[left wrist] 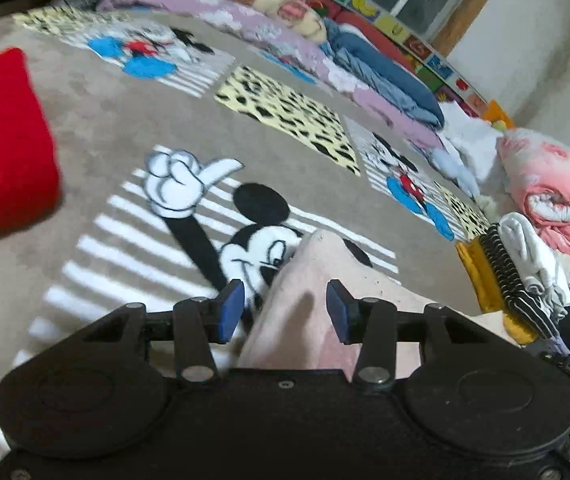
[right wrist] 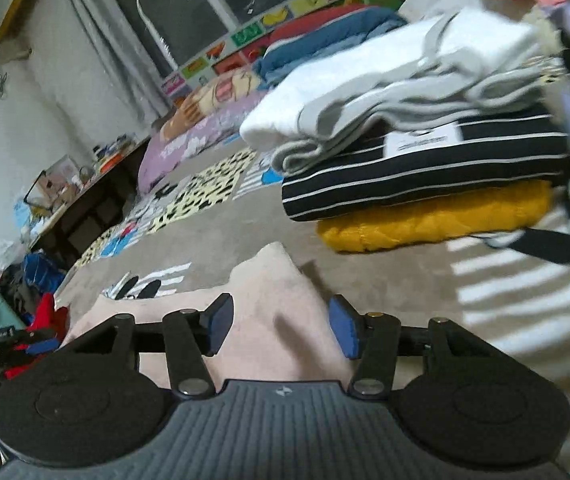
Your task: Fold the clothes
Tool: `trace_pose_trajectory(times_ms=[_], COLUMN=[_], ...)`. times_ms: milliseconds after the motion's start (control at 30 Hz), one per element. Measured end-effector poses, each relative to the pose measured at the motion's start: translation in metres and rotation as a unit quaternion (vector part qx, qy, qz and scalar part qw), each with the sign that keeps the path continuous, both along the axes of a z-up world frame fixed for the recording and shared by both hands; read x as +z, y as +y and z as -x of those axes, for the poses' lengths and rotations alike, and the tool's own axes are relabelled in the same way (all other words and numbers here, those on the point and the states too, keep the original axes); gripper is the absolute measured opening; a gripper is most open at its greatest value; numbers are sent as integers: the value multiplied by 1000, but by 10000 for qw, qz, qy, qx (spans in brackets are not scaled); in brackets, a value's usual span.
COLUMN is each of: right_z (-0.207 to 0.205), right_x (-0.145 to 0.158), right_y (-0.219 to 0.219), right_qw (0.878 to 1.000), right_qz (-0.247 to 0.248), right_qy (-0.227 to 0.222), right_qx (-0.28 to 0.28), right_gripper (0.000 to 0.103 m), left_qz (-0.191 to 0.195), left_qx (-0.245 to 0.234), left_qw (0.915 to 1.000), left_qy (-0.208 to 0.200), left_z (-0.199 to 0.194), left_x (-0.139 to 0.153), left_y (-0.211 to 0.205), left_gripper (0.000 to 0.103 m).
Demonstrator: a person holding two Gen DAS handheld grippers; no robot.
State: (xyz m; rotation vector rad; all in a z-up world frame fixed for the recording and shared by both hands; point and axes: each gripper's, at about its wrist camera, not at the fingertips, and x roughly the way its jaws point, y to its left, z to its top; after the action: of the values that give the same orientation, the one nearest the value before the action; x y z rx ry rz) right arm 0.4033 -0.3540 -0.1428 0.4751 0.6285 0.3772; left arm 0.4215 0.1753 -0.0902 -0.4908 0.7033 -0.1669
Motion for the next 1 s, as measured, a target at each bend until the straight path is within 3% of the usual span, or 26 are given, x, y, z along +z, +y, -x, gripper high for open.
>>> trace_pose_trajectory(times_ms=[167, 200, 233, 267, 300, 333, 467, 600, 633, 667, 767, 867, 933, 1000], right_z=[-35, -36, -37, -38, -38, -38, -36, -33, -33, -32, -30, -27, -21, -15], right_x=[-11, -14, -17, -20, -23, -28, -39, -48, -50, -52, -48, -43, -35, -18], right_y=[2, 2, 2, 3, 3, 2, -14, -34, -39, -44, -42, -41, -40, -31], right_qw=[9997, 9995, 9992, 9989, 9986, 9980, 9957, 9911, 9896, 9881, 9894, 9906, 9922, 9962], right_qz=[-78, -144, -210, -275, -346, -447, -821, -1183, -1273, -1346, -1239, -1131, -979, -596], right_qy=[206, 235, 264, 294, 321, 334, 422, 517, 541, 562, 578, 584, 477, 204], right_qx=[127, 160, 192, 224, 255, 284, 33, -317, -404, -479, -481, -491, -606, -594], right_gripper=[56, 55, 55, 48, 21, 13, 11, 11, 11, 11, 12, 21, 33, 35], left_qz=[67, 118, 258, 500, 855, 1220, 2241, 2709, 2759, 2802, 2484, 2274, 1755, 1296], left_qx=[-275, -300, -326, -439, -381, -303, -72, 293, 324, 349, 382, 451, 600, 588], left_qw=[9994, 9993, 9990, 9977, 9955, 9920, 9744, 9598, 9580, 9566, 9651, 9704, 9818, 9896], left_qy=[210, 188, 164, 141, 120, 100, -178, 667, 705, 726, 732, 674, 404, 226], left_z=[-19, -20, -20, -21, -19, -17, -10, -24, -25, -26, -27, -24, -16, -14], left_x=[-16, -19, -22, -27, -28, -29, -22, -77, -78, -78, -74, -64, -46, -34], left_y=[-3, -3, -2, 0, 6, 12, 43, 55, 57, 58, 54, 52, 49, 40], left_gripper=[44, 38, 11, 5, 5, 4, 4, 4, 4, 4, 9, 15, 23, 23])
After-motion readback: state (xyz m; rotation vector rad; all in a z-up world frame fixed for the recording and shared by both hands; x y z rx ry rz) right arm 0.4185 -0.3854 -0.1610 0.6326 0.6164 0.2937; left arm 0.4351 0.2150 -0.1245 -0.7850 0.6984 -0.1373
